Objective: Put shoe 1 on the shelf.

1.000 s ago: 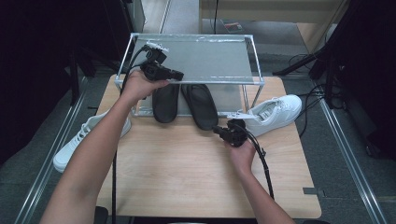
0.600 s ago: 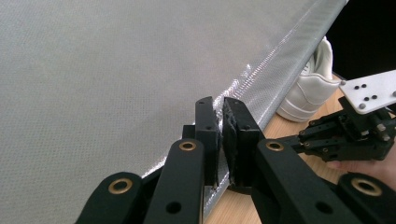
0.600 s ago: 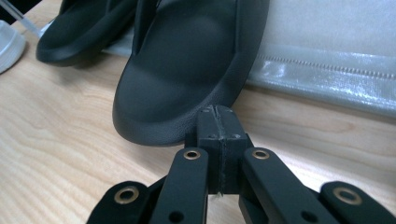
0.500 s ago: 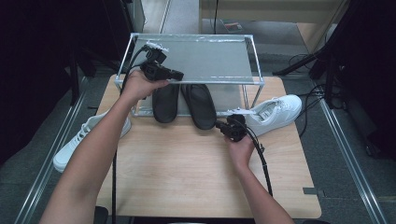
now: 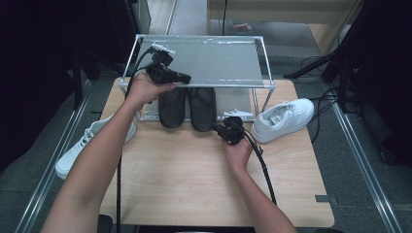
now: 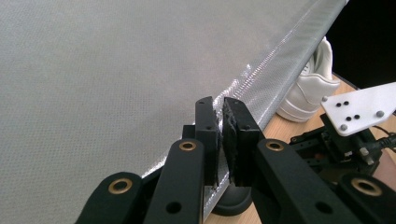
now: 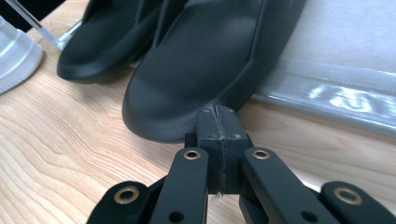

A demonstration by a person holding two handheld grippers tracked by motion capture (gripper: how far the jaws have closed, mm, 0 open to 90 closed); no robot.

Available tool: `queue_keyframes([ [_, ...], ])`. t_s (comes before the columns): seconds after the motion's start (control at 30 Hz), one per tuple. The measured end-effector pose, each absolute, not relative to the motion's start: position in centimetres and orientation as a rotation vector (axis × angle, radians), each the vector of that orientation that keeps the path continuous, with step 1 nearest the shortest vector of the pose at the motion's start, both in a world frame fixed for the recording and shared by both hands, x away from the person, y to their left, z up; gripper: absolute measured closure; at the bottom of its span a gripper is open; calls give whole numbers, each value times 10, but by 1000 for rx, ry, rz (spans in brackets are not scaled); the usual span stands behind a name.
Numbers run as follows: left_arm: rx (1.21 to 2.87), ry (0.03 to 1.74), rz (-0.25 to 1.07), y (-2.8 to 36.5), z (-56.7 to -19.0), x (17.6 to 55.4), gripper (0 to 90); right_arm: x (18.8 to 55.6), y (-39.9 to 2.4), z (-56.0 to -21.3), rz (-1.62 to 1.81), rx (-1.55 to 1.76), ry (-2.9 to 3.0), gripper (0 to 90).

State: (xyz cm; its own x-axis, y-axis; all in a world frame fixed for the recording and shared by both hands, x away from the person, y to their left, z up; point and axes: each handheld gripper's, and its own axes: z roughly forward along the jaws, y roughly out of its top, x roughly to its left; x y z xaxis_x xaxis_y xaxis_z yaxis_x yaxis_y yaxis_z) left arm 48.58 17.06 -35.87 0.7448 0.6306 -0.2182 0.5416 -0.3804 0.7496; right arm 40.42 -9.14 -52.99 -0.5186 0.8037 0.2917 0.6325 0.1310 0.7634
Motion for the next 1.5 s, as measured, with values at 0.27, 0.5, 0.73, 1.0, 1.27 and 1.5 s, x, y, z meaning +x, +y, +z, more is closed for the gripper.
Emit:
queue_keyframes([
  [0.27, 2066, 882, 123, 171, -359, 486, 855, 408, -81, -534, 1385, 1437, 2215, 900],
  [0.5, 2065, 884, 122, 171, -359, 486, 854, 413, -69, -532, 1382, 1430, 2251, 900],
  [0.73, 2065, 883, 124, 171, -359, 486, 855, 415, -68, -532, 1389, 1425, 2258, 900],
  [1.0, 2065, 895, 125, 170, -358, 486, 848, 412, -71, -528, 1380, 1421, 2280, 900],
  [1.27, 2051, 873, 82, 169, -347, 480, 744, 399, -79, -510, 1423, 1341, 2347, 878],
  [1.5, 2090, 845, 71, 167, -338, 460, 663, 383, -86, -493, 1457, 1248, 2413, 770],
])
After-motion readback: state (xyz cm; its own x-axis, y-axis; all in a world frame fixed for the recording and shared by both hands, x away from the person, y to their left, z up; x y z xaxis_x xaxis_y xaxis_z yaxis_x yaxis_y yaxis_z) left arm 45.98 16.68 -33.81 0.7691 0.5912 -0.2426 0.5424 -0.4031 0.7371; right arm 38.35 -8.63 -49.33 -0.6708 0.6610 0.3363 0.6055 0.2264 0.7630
